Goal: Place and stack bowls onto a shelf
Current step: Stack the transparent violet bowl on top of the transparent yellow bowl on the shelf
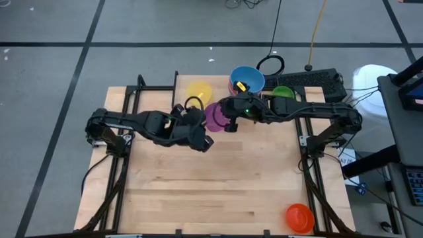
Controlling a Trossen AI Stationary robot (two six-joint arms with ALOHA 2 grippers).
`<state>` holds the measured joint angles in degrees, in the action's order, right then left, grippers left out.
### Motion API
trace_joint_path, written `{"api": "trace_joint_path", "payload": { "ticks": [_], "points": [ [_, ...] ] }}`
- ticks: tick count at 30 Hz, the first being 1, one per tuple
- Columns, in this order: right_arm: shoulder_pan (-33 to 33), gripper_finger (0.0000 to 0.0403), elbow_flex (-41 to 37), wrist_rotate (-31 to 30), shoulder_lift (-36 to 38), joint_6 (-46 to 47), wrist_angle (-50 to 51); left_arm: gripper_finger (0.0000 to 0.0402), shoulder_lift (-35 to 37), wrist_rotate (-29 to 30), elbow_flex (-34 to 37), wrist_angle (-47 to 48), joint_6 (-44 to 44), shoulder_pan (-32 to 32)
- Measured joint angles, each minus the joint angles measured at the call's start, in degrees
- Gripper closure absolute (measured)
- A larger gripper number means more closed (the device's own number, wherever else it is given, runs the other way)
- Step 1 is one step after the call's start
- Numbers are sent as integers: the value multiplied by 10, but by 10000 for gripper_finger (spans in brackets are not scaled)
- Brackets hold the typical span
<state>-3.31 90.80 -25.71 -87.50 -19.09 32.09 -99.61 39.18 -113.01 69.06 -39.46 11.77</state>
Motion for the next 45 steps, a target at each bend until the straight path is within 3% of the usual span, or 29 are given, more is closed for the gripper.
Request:
{"api": "trace_joint_path", "payload": {
  "ticks": [15, 22, 30, 45],
  "points": [
    [7, 403, 0, -4, 0, -2, -10, 325, -14, 32, 0, -17, -43, -1],
    [31, 403, 0, -69, 0, -34, -26, 325, -14, 33, 0, -15, -76, -18],
    [44, 403, 0, -91, 0, -42, -29, 325, -14, 43, 0, -14, -65, -29],
    [50, 403, 0, -29, 0, -44, -13, 325, -14, 64, 0, 1, 47, -31]
  ]
}}
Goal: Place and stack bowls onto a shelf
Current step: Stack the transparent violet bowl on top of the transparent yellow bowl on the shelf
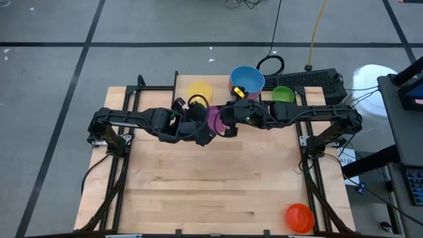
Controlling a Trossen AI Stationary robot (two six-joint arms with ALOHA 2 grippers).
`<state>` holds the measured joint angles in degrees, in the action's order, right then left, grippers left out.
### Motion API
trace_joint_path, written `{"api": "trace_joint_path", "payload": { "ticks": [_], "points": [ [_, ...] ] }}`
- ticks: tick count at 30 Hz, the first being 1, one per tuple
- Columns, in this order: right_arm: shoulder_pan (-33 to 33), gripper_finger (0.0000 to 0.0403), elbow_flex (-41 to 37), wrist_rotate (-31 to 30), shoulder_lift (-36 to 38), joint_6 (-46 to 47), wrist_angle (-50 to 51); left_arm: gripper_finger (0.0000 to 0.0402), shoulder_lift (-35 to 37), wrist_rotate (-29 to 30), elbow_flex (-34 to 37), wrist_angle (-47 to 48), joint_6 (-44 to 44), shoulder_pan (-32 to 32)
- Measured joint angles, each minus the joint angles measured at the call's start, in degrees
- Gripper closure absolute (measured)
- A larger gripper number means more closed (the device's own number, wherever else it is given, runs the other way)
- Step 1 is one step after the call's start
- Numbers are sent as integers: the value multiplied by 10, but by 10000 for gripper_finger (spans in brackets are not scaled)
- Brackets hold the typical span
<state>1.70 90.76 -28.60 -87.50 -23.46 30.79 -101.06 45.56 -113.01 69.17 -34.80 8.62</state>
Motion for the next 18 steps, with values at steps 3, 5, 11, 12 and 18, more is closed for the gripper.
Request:
{"api": "trace_joint_path", "payload": {
  "ticks": [3, 5, 11, 12, 18],
  "points": [
    [0, 403, 0, 9, 0, -1, 1, 325, 0, 0, 0, 1, 35, 0],
    [0, 403, 0, 21, 0, -1, 1, 325, 0, -1, 0, 1, 57, -2],
    [5, 403, 0, 33, 0, -15, -18, 325, 0, -45, 0, 11, 89, -23],
    [6, 403, 0, 33, 0, -17, -19, 325, 0, -53, 0, 12, 89, -27],
    [7, 403, 0, 33, 0, -17, -20, 325, 0, -65, 0, 13, 88, -46]
  ]
}}
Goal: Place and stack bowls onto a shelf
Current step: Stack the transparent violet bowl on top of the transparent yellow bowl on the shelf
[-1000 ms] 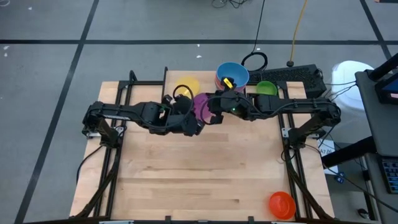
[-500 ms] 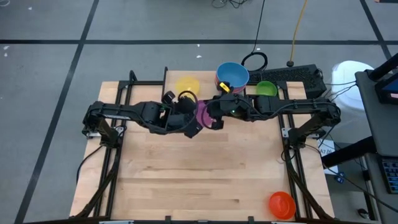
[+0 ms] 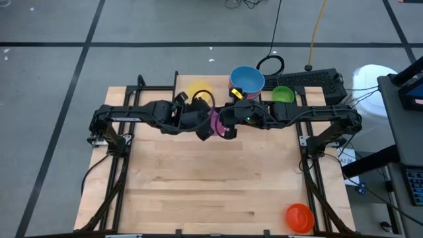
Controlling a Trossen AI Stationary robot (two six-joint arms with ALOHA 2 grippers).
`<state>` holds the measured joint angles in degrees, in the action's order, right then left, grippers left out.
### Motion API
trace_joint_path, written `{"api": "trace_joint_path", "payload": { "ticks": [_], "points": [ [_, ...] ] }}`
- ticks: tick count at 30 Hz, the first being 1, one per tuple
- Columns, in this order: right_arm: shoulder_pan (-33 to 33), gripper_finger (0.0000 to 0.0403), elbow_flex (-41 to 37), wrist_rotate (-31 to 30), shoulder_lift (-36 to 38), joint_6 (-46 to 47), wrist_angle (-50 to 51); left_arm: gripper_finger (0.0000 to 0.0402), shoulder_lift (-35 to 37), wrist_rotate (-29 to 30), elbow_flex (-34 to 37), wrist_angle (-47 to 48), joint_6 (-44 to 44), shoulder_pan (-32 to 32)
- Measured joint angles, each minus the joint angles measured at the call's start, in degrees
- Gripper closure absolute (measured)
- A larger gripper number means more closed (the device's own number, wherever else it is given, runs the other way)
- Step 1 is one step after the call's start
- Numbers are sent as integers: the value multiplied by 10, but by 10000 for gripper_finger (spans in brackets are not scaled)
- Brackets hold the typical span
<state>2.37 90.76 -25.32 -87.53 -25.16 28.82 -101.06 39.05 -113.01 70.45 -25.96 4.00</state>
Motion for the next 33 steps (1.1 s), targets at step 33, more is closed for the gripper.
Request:
{"api": "trace_joint_path", "payload": {
  "ticks": [33],
  "points": [
    [1, 343, 0, 4, 1, -4, -16, 398, 0, -33, 0, 6, 19, -24]
  ]
}}
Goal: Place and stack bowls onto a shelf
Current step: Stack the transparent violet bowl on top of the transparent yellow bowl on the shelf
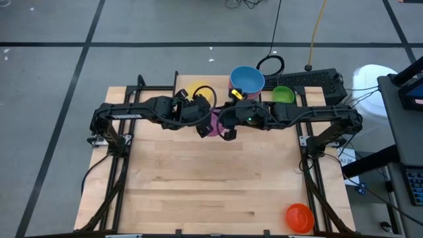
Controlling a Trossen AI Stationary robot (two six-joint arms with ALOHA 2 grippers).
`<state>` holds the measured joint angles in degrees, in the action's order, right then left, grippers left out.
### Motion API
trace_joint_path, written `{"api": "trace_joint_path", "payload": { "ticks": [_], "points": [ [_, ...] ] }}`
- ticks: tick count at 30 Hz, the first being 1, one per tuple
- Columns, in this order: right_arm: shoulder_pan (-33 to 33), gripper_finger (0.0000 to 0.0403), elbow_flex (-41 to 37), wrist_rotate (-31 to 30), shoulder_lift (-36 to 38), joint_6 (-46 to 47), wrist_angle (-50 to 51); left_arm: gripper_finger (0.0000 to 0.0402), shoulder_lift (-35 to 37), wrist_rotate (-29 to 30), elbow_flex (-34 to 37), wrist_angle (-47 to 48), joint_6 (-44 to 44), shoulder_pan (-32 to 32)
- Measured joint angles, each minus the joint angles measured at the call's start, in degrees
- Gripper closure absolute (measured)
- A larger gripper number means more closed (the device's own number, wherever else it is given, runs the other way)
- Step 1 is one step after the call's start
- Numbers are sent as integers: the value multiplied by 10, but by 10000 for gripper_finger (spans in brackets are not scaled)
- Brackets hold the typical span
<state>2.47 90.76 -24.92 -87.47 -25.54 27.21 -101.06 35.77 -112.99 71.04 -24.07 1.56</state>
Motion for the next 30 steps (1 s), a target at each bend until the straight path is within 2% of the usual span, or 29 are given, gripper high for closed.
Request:
{"api": "trace_joint_path", "payload": {
  "ticks": [8, 16, 18, 23, 27, 30],
  "points": [
    [1, 291, 0, 0, 17, -53, -4, 398, 0, 3, 0, -3, 11, -10],
    [1, 283, 0, -3, 77, -58, -17, 399, 0, 0, 0, 0, 11, -51],
    [2, 285, 0, -4, 97, -59, -9, 399, 4, -6, 0, 1, 11, -70],
    [3, 286, 0, -5, 146, -75, 1, 399, 15, -68, 0, 8, 11, -144],
    [3, 286, 0, -6, 178, -66, 15, 399, 22, -88, 0, 9, 18, -206],
    [3, 286, 0, -6, 192, -65, 27, 399, 24, -137, 0, 4, 47, -255]
  ]
}}
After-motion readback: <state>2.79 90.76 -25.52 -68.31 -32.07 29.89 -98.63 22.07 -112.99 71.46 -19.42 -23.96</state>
